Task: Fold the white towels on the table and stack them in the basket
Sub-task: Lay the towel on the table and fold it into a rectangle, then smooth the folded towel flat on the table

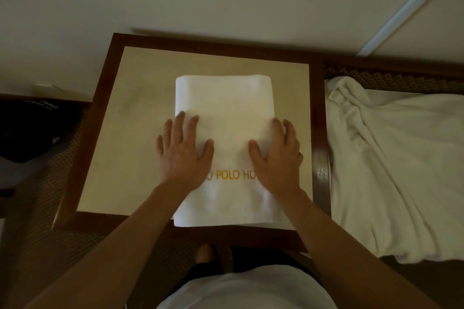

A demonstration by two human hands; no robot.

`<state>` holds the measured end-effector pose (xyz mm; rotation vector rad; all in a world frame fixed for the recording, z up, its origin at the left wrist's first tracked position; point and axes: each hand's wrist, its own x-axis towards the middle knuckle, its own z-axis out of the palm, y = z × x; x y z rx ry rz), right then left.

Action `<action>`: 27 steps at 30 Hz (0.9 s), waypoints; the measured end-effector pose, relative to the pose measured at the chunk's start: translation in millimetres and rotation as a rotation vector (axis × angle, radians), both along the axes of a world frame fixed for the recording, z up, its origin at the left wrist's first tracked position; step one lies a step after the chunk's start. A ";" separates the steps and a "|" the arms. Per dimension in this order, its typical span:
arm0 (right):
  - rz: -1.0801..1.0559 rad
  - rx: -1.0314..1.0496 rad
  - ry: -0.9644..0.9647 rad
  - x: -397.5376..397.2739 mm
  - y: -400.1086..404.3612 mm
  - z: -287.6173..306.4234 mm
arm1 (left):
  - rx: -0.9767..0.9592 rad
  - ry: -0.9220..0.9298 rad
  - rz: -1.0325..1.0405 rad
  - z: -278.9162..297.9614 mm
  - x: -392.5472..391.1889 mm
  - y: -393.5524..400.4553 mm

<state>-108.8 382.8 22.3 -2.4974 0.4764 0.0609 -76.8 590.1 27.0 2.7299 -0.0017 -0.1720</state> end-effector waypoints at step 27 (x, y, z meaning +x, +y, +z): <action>-0.395 0.796 0.304 -53.0 -9.5 14.7 | -0.480 0.430 0.272 5.4 -13.1 45.8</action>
